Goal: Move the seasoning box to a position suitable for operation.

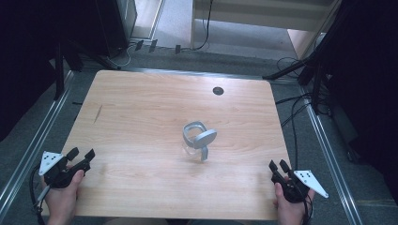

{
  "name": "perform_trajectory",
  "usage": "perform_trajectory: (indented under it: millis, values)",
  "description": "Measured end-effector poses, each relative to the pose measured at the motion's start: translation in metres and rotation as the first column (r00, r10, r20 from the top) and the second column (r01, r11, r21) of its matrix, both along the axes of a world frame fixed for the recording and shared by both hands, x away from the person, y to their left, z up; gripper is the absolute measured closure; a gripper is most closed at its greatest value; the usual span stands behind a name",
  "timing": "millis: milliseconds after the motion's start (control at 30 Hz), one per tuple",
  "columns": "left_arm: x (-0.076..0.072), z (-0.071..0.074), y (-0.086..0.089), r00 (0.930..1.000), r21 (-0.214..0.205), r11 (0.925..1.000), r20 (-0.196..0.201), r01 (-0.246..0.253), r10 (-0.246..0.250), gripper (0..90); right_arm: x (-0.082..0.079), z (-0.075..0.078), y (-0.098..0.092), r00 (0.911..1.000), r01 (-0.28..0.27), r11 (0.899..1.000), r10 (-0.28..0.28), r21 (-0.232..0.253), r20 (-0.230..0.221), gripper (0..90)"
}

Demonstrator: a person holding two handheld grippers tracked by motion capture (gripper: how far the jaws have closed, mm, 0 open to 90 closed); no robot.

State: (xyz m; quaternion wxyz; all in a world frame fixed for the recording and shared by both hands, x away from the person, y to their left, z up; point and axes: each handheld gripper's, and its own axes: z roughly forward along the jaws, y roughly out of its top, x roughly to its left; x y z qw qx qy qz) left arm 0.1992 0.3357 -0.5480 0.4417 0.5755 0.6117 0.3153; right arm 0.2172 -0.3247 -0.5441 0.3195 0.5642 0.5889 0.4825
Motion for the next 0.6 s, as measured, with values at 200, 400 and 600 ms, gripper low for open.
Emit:
perform_trajectory:
  millis: [200, 400, 600]
  values:
    - [0.001, 0.001, -0.002, 0.9995, -0.022, 0.9997, -0.029, 0.012, -0.013, 75.4, -0.004, 0.006, 0.008, 0.9994, -0.028, 0.997, 0.029, 0.067, -0.019, 90.0]
    - [0.011, 0.011, -0.02, 0.9931, -0.058, 0.9925, -0.039, 0.108, -0.11, 90.0, -0.008, 0.02, 0.051, 0.9874, -0.158, 0.987, 0.158, 0.032, 0.013, 90.0]
    - [0.022, 0.017, -0.054, 0.9711, -0.061, 0.9719, -0.061, 0.227, -0.231, 90.0, -0.004, 0.025, 0.101, 0.9586, -0.285, 0.958, 0.285, 0.032, 0.004, 90.0]
